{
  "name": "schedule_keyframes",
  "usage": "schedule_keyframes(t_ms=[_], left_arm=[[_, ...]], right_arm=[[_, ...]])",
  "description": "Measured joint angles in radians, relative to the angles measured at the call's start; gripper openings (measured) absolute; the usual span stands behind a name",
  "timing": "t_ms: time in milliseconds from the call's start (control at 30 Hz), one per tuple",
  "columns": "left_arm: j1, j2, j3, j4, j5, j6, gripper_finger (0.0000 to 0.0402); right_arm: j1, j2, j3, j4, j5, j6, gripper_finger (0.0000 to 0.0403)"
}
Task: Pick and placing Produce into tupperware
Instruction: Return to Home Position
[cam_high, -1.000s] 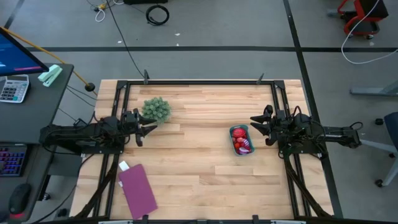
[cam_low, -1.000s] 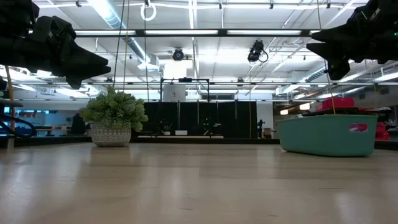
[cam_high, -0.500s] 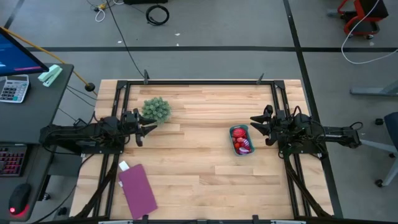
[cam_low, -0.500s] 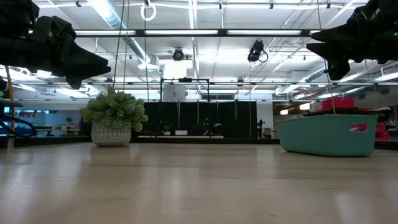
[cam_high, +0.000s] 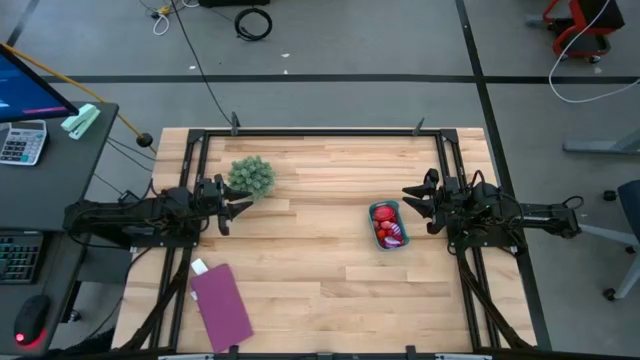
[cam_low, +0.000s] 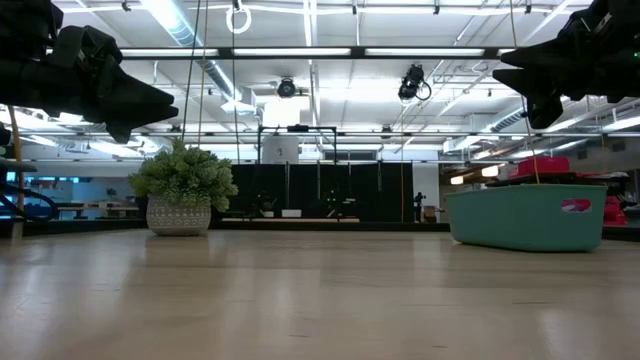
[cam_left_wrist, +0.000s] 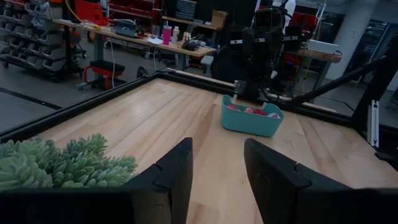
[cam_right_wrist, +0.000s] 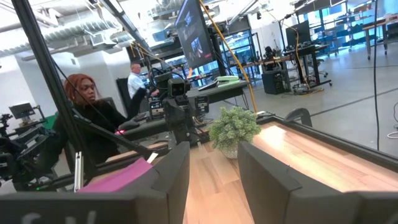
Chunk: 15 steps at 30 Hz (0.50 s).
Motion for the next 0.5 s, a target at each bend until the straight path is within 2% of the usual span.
schedule_keyframes(t_ms=[500], left_arm=[[0.000,0.000,0.000,0.000,0.000,0.000,0.0142]], right_arm=[[0.000,0.000,0.000,0.000,0.000,0.000,0.0144]])
